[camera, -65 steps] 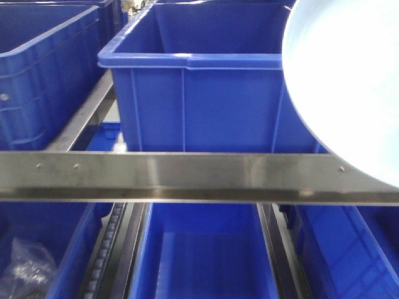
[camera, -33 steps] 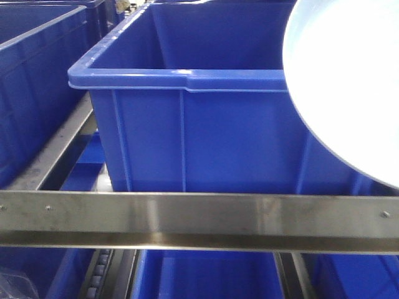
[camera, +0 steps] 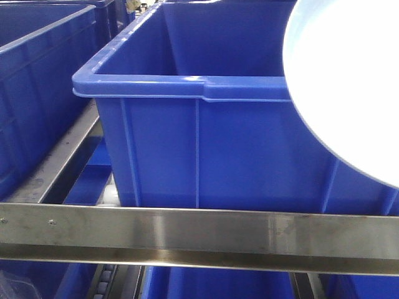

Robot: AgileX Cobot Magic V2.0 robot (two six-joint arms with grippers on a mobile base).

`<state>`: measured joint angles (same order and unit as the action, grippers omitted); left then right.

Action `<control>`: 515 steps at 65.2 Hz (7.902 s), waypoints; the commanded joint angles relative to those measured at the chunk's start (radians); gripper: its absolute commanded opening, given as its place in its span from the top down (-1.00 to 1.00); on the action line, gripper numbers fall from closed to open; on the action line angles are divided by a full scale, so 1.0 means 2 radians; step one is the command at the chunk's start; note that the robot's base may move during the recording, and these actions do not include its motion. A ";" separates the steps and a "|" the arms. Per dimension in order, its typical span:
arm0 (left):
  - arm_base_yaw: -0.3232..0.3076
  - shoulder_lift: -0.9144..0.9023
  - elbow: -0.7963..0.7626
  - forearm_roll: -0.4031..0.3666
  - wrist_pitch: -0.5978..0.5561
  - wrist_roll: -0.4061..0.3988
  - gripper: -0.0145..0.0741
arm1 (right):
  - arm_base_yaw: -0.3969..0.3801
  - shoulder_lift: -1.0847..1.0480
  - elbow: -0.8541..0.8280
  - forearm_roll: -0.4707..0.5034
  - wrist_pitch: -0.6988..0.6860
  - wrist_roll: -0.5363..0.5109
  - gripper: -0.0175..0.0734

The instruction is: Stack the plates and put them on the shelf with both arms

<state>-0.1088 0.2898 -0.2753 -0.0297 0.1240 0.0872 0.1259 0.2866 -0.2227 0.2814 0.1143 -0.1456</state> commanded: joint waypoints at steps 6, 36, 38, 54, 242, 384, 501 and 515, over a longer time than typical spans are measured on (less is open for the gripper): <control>0.002 0.003 -0.017 -0.004 -0.043 -0.003 0.49 | -0.003 0.002 -0.017 0.005 -0.049 -0.001 0.49; 0.002 0.003 -0.017 -0.004 -0.043 -0.003 0.49 | -0.003 0.002 -0.017 0.005 -0.049 -0.001 0.49; 0.002 0.003 -0.017 -0.004 -0.043 -0.003 0.49 | -0.003 0.002 -0.017 0.005 -0.053 -0.001 0.49; 0.002 0.003 -0.017 -0.004 -0.043 -0.003 0.49 | -0.003 0.002 -0.017 0.005 -0.054 -0.001 0.49; 0.002 0.003 -0.017 -0.004 -0.043 -0.003 0.49 | 0.000 -0.025 -0.069 -0.014 -0.101 -0.036 0.49; 0.019 -0.019 0.016 0.026 -0.078 -0.003 0.49 | -0.080 -0.158 0.126 -0.141 -0.057 0.091 0.49; 0.022 -0.158 0.143 -0.018 -0.077 0.048 0.49 | -0.080 -0.158 0.126 -0.141 -0.057 0.091 0.49; 0.022 -0.158 0.143 -0.006 -0.077 0.031 0.49 | -0.080 -0.158 0.126 -0.141 -0.057 0.091 0.49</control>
<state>-0.0664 -0.0052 0.0082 -0.0454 0.0619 0.1651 -0.0277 -0.0118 0.0278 0.0096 0.0854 0.0401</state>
